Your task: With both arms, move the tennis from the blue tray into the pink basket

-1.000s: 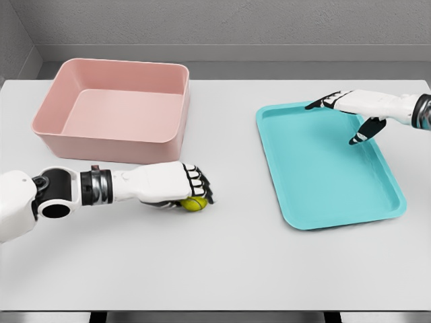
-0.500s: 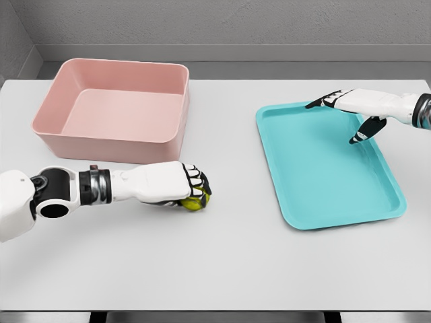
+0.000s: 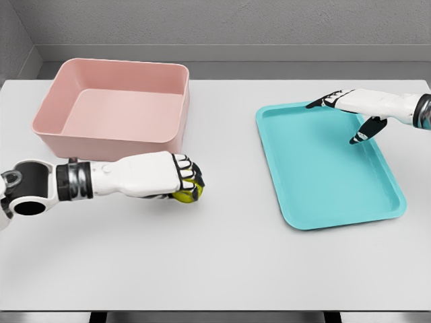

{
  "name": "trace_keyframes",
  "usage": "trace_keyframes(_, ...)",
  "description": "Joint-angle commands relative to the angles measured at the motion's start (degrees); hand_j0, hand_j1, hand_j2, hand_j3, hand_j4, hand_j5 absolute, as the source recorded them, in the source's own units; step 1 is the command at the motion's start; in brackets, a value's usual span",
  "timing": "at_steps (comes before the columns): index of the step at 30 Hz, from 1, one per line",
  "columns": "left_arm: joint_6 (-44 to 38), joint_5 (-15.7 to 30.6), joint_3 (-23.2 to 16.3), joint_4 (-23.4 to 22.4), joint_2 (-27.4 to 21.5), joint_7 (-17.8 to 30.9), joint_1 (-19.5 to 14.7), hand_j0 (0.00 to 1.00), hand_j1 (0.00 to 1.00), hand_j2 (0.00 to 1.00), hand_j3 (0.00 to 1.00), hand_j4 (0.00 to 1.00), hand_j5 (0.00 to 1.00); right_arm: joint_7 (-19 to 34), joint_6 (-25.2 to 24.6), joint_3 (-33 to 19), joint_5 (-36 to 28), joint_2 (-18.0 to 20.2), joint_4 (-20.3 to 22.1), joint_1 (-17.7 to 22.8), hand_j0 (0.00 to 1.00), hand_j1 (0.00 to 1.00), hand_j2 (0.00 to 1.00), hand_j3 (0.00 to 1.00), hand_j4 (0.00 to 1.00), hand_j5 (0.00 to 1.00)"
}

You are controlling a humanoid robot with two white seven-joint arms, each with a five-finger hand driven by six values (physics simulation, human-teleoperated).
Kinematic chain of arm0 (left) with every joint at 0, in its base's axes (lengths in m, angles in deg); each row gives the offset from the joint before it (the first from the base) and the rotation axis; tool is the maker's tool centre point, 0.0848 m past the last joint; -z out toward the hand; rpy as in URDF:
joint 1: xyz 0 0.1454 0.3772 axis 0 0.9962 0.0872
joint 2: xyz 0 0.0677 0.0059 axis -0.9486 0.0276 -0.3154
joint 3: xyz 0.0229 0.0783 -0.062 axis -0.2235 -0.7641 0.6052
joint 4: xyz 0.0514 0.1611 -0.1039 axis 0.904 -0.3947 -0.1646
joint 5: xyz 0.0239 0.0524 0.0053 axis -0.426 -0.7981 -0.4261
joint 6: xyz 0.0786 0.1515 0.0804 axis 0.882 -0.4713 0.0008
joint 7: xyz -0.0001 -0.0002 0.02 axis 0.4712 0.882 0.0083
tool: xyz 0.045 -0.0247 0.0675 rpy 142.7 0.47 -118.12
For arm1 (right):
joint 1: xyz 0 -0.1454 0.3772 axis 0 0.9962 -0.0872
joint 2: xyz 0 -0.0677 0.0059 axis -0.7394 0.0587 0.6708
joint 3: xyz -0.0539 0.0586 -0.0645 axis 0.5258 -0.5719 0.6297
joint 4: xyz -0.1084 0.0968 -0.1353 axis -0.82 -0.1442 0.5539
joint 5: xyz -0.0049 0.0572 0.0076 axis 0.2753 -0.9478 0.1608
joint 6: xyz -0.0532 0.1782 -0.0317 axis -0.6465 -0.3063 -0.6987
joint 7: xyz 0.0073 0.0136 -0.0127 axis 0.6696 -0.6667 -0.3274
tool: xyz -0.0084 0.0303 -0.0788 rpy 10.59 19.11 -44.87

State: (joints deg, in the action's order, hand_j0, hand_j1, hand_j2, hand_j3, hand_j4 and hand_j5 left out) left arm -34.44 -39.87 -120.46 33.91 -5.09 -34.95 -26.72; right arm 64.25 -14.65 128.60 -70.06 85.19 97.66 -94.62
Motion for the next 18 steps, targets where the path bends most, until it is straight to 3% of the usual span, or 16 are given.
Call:
trace_keyframes(1, 0.04, 0.42, 0.34, 0.65, -0.34, -0.03, -0.09, 0.53, 0.53, 0.53, 0.53, 0.53, 0.53, 0.00, -0.13, -0.10, -0.36, 0.05, 0.02, 0.00, 1.00, 1.00, 1.00, 1.00, 1.00, 1.00)
trace_keyframes(18, 1.18, 3.06, 5.08, 2.85, -4.47, -0.03, -1.67, 0.53, 0.53, 0.53, 0.53, 0.53, 0.53, 0.00, -0.13, -0.36, -0.36, 0.05, 0.02, 0.00, 1.00, 1.00, 1.00, 1.00, 1.00, 1.00)
